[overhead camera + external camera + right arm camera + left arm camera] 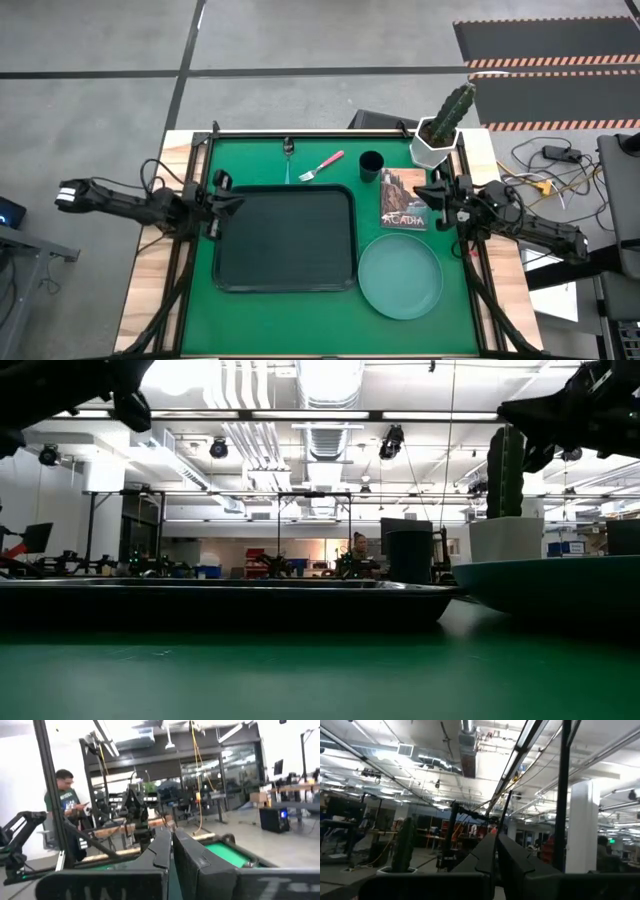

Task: Pick and place plate/cup/fork/spoon on tray
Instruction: Put the dark blue cup on the black serving tray

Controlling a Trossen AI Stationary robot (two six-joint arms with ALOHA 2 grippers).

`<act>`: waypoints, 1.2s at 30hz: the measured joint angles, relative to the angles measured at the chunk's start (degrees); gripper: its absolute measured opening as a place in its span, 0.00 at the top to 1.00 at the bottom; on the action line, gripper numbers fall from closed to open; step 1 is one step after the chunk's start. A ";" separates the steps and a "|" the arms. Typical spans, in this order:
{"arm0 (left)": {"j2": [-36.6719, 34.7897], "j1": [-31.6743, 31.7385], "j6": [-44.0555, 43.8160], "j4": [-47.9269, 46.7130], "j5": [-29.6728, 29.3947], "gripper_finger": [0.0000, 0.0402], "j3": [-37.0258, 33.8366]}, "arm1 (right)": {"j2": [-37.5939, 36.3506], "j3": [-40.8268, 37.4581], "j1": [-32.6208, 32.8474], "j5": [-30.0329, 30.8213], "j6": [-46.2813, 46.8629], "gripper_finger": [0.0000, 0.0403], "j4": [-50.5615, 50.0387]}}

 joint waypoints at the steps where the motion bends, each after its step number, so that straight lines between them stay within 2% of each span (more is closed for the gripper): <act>1: 1.43 0.01 0.52 -0.07 -0.35 1.00 0.89 | 0.22 0.00 0.00 0.04 -0.02 0.98 1.10; 4: 5.99 0.04 1.34 0.02 -1.15 1.00 4.02 | 0.67 0.20 0.00 0.01 -0.41 0.98 4.04; 14: 21.67 0.12 2.49 -1.32 -2.30 1.00 15.05 | 3.53 6.78 0.00 -0.57 -5.63 0.98 2.06; 18: 28.03 0.48 2.42 -6.88 -2.32 1.00 20.84 | 4.58 8.51 0.02 -0.52 -8.12 0.98 -3.23; 23: 35.01 1.77 2.41 -17.95 -2.30 1.00 30.10 | 4.59 9.17 0.02 -0.50 -9.16 0.98 -3.26; 28: 42.99 3.86 2.64 -23.84 -2.13 1.00 38.93 | 4.57 10.94 0.04 -0.39 -9.12 0.98 -4.09; 36: 53.87 8.78 2.41 -36.04 -2.06 1.00 52.04 | 4.59 16.75 0.04 -0.41 -9.35 0.98 -16.39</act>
